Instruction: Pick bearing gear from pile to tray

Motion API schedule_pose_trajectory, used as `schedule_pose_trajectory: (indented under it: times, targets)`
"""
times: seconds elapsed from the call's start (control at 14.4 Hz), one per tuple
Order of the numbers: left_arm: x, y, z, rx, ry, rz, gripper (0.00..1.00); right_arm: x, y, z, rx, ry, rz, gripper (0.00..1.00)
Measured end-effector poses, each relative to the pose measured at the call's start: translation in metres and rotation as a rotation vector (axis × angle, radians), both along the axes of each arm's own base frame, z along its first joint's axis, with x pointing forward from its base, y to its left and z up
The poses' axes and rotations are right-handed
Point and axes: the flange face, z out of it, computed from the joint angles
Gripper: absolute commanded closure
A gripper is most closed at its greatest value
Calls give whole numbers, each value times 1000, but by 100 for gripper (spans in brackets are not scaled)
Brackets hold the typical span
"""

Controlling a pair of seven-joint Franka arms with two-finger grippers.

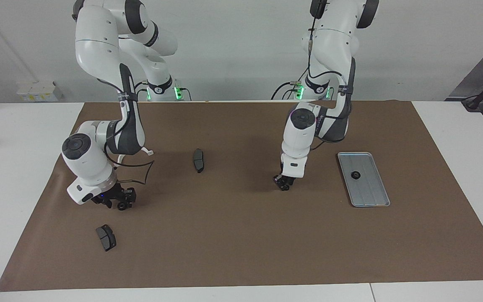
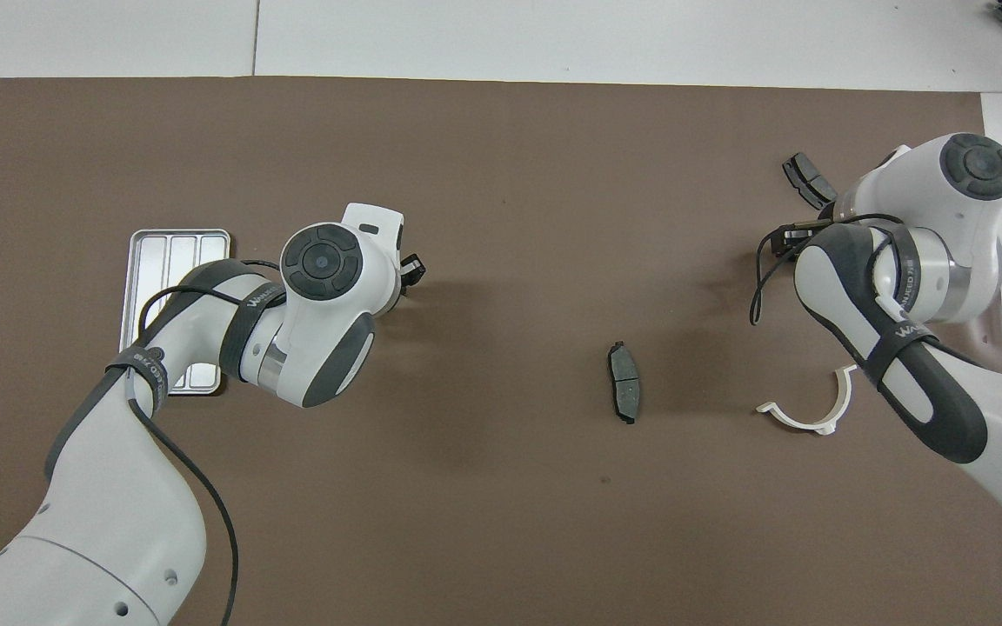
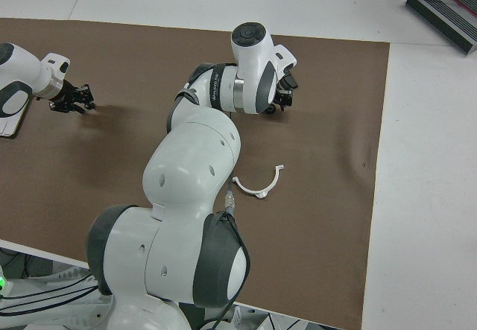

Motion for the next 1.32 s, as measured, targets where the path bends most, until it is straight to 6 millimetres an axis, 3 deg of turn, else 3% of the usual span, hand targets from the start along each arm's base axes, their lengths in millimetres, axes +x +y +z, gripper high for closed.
schedule_pose_trajectory:
  times: [0.07, 0.21, 0.56, 0.9, 0.97, 1.11, 1.32]
  targets:
    - [0, 0, 0, 0, 0, 0, 66, 0, 0, -1, 0, 2, 0, 54]
    - [0, 0, 0, 0, -1, 0, 100, -1, 0, -2, 0, 4, 0, 61]
    - [2, 1, 2, -5, -13, 0, 100, -1, 0, -2, 1, 4, 0, 78]
    - [12, 7, 17, 2, -16, 18, 100, 2, 2, 3, 0, -9, 3, 86]
    - [18, 18, 29, 5, -22, 32, 100, 4, 4, 7, -1, -18, 5, 86]
    - [33, 65, 69, 21, -31, 49, 100, 9, 20, 15, 0, -35, 29, 86]
    - [47, 163, 119, 49, -34, 46, 100, 13, 82, 29, 4, -64, 122, 86]
